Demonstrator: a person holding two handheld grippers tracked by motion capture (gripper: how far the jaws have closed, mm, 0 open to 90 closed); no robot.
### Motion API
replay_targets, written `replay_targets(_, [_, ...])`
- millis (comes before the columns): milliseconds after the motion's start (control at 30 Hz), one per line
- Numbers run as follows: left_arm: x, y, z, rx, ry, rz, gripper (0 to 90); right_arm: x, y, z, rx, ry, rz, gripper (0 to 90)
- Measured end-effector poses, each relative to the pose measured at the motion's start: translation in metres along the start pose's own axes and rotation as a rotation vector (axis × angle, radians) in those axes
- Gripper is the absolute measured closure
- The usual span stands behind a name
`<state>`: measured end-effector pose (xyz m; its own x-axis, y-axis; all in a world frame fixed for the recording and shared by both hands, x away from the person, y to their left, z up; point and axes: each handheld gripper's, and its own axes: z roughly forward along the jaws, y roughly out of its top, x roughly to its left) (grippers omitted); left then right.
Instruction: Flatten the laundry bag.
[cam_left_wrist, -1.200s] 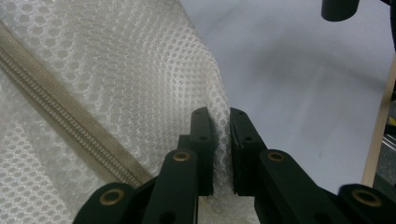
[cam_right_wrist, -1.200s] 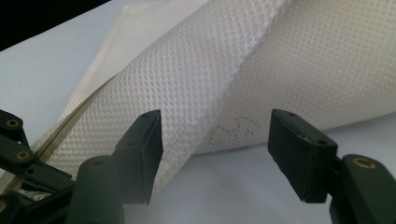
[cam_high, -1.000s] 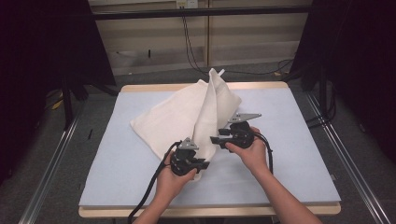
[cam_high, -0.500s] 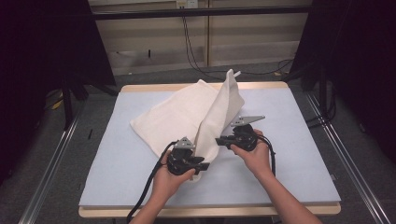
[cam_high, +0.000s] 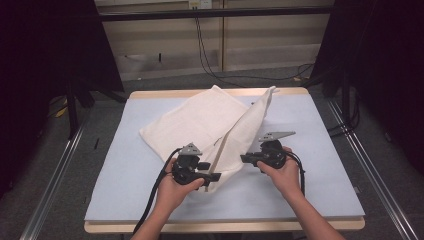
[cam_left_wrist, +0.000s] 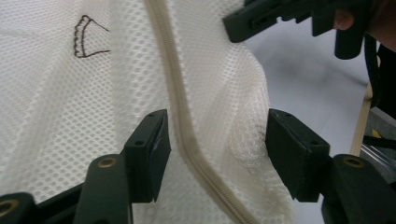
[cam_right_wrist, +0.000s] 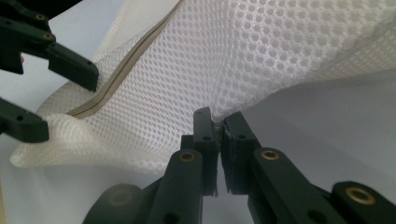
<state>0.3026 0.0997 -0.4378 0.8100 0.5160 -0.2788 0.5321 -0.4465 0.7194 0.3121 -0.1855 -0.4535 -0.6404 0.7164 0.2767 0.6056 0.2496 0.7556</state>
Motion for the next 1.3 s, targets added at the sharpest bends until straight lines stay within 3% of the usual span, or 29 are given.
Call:
replay_targets(100, [0.006, 0.001, -0.002, -0.005, -0.005, -0.019, 38.7, 0.001, -0.005, -0.003, -0.002, 0.002, 0.0, 85.0])
replay_targets(333, [0.007, 0.002, -0.004, -0.003, -0.011, -0.019, 33.6, 0.0, -0.016, -0.01, -0.002, 0.001, 0.024, 84.9])
replay_targets(400, [0.009, 0.003, -0.005, 0.008, 0.029, -0.008, 29.6, -0.002, -0.019, -0.013, 0.013, -0.029, 0.02, 84.9])
replay_targets(567, [0.027, -0.001, -0.004, 0.037, 0.066, -0.037, 27.5, -0.005, -0.027, -0.019, 0.024, -0.04, 0.035, 84.7])
replay_targets(800, [0.04, -0.009, 0.0, 0.061, 0.113, -0.047, 28.0, -0.002, -0.033, -0.023, 0.037, -0.045, 0.035, 83.2])
replay_targets(933, [0.048, -0.014, 0.002, 0.093, 0.143, -0.048, 29.8, -0.001, -0.039, -0.027, 0.039, -0.062, 0.047, 73.5])
replay_targets(967, [0.05, -0.016, 0.002, 0.104, 0.16, -0.034, 30.4, -0.002, -0.041, -0.03, 0.046, -0.087, 0.053, 67.4])
replay_targets(1067, [0.051, -0.016, 0.0, 0.099, 0.169, -0.033, 31.1, -0.005, -0.044, -0.036, 0.047, -0.107, 0.06, 60.7])
replay_targets(1100, [0.051, -0.016, 0.0, 0.094, 0.175, -0.035, 31.8, -0.008, -0.049, -0.042, 0.045, -0.128, 0.064, 53.8])
replay_targets(1133, [0.052, -0.017, 0.0, 0.093, 0.167, -0.035, 31.8, -0.008, -0.049, -0.042, 0.045, -0.128, 0.064, 53.8])
replay_targets(1300, [0.057, -0.019, 0.002, 0.092, 0.174, -0.044, 33.9, -0.02, -0.058, -0.063, 0.013, -0.229, 0.061, 39.6])
